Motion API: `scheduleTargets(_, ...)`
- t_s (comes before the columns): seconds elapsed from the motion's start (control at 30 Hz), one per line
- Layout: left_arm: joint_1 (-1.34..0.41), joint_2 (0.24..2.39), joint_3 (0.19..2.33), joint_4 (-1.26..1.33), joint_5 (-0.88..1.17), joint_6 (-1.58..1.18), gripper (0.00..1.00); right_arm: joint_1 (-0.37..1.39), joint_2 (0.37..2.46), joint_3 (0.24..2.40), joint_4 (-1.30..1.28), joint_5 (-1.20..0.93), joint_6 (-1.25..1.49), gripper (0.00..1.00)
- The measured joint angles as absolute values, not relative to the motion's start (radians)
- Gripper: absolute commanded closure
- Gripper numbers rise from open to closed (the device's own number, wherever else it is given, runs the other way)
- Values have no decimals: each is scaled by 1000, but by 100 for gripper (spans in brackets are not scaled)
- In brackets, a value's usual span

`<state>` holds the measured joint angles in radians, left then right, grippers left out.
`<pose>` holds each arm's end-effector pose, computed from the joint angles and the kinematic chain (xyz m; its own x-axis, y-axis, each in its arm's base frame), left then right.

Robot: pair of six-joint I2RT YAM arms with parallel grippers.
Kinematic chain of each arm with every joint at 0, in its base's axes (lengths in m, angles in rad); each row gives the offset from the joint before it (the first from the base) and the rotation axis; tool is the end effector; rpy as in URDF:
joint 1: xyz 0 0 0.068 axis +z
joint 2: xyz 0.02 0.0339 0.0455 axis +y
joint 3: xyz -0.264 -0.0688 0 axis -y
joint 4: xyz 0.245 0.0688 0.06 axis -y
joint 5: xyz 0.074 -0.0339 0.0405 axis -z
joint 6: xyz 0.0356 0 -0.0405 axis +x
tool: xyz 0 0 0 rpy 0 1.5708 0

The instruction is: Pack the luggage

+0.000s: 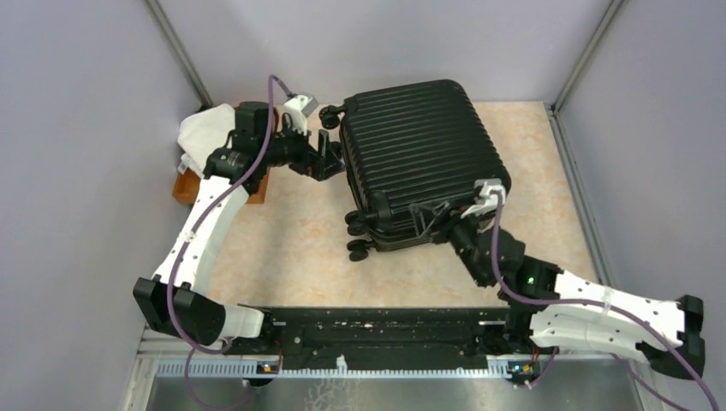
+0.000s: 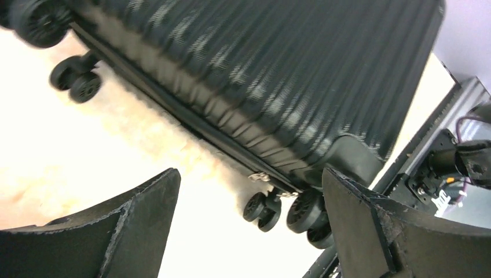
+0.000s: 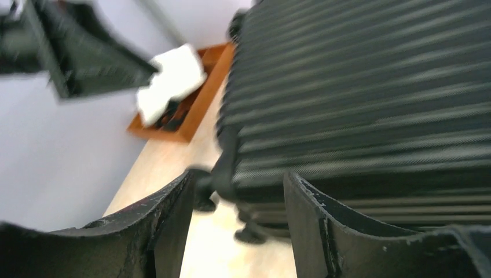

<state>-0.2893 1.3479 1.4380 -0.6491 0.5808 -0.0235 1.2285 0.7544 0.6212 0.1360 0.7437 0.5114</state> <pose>0.2707 -0.1009 0.3977 -0.5242 0.1355 -0.8407 0.6722 0.6719 -0.3108 0.0827 0.1602 0.3215 -0.2273 0.4353 -0.8711 -0.4069 0.7703 0.4910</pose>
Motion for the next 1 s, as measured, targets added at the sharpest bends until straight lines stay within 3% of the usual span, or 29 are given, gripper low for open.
scheduleTargets(0.1, -219, 1345, 1418, -651, 587, -23, 2, 1068, 756, 750, -9, 735, 493, 51)
scheduleTargets(0.17, -191, 1349, 1391, -651, 580, -20, 2, 857, 789, 828, -70, 670, 495, 54)
scheduleTargets(0.27, -171, 1384, 1361, -653, 561, -16, 2, 399, 906, 954, -126, 500, 510, 58)
scheduleTargets(0.4, -160, 1449, 1335, -641, 516, 4, 2, 94, 1093, 1016, -129, 386, 527, 66)
scheduleTargets(0.7, -155, 1533, 1274, -492, 397, 28, 10, -45, 1544, 1028, -89, 139, 543, 77)
scheduleTargets(1.0, -155, 1740, 1306, -402, 317, 25, 12, -29, 1599, 993, 54, -72, 535, 85)
